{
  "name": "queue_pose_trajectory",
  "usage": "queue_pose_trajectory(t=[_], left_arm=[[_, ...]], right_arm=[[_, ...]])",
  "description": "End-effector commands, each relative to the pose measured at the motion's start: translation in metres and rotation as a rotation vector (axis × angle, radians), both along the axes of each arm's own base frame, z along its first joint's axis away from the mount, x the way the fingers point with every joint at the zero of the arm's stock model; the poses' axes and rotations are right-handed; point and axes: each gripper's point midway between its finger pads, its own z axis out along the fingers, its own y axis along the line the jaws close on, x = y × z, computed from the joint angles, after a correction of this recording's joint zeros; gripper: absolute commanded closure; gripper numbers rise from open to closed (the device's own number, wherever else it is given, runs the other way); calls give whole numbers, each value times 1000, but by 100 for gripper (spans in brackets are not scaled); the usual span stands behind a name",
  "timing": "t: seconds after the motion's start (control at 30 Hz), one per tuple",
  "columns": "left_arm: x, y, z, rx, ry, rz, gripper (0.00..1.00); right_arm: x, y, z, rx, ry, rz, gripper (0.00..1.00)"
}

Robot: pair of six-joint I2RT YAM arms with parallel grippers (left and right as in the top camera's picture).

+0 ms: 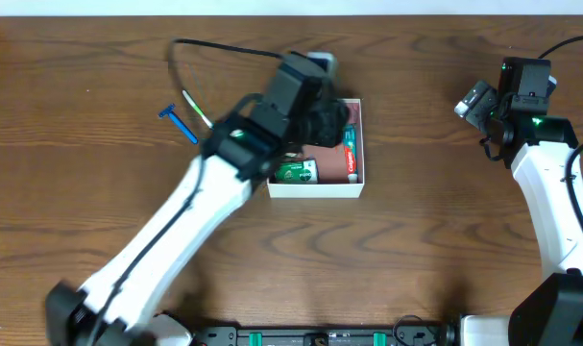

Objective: Pack container
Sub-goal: 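Release the tube and move the left gripper to the blue razor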

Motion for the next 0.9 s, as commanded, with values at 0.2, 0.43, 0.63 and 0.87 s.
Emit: queue_pose_trajectory(t=[0.2,0.43,0.63,0.87], left_arm=[[-9,178,82,197,-190,434,48],[17,247,35,313,-52,620,48],[58,279,-34,340,114,735,48],[91,298,-99,346,224,807,48]], right_arm=[[0,-4,-1,-10,7,0,1],[0,-4,-1,-10,7,0,1],[0,-4,-1,-10,7,0,1],[0,-4,-1,-10,7,0,1]])
